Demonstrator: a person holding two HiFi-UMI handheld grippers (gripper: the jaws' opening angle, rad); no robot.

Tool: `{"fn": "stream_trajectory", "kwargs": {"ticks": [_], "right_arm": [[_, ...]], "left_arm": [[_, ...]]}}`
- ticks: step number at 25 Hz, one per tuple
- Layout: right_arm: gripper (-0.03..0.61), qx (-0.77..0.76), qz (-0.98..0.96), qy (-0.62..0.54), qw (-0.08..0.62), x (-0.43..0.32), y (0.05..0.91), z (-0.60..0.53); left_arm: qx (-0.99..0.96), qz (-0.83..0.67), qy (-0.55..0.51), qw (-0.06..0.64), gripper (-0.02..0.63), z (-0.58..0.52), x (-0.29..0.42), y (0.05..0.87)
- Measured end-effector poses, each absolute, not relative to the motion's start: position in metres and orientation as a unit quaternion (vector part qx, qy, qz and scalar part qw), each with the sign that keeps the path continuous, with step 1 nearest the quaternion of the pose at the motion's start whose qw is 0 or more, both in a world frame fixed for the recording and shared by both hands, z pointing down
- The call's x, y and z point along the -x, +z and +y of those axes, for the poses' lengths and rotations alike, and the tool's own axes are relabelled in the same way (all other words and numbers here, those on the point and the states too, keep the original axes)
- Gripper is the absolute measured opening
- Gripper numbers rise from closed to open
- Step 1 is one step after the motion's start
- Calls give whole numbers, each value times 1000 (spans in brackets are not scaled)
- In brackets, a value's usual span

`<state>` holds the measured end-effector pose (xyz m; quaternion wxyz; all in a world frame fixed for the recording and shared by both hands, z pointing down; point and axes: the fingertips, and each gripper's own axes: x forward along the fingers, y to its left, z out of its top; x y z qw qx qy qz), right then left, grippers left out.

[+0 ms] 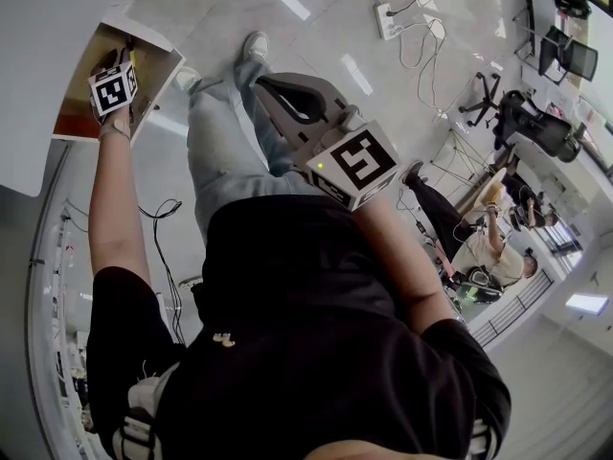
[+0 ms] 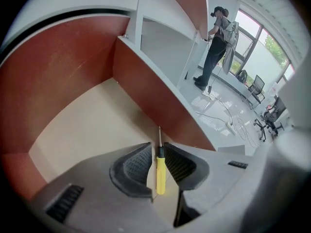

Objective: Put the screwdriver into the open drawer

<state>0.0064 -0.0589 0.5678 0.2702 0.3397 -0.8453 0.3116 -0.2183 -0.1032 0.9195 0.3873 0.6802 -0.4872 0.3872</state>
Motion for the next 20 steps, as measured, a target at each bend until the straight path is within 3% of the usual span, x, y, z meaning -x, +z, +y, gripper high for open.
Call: {"fn": "stream_trajectory", "kwargs": {"ticks": [5, 8, 20], "right_arm": [[11, -326, -859, 297, 261, 0, 542, -66], [11, -319, -865, 288, 258, 5, 529, -72], [11, -281, -901, 241, 226, 22, 471, -88]], "left_arm": [[-684, -495, 367, 389, 77, -98, 214, 881], [-690, -497, 354, 389, 5, -96, 213, 856], [-704, -531, 272, 385, 3, -84, 210, 729]]}}
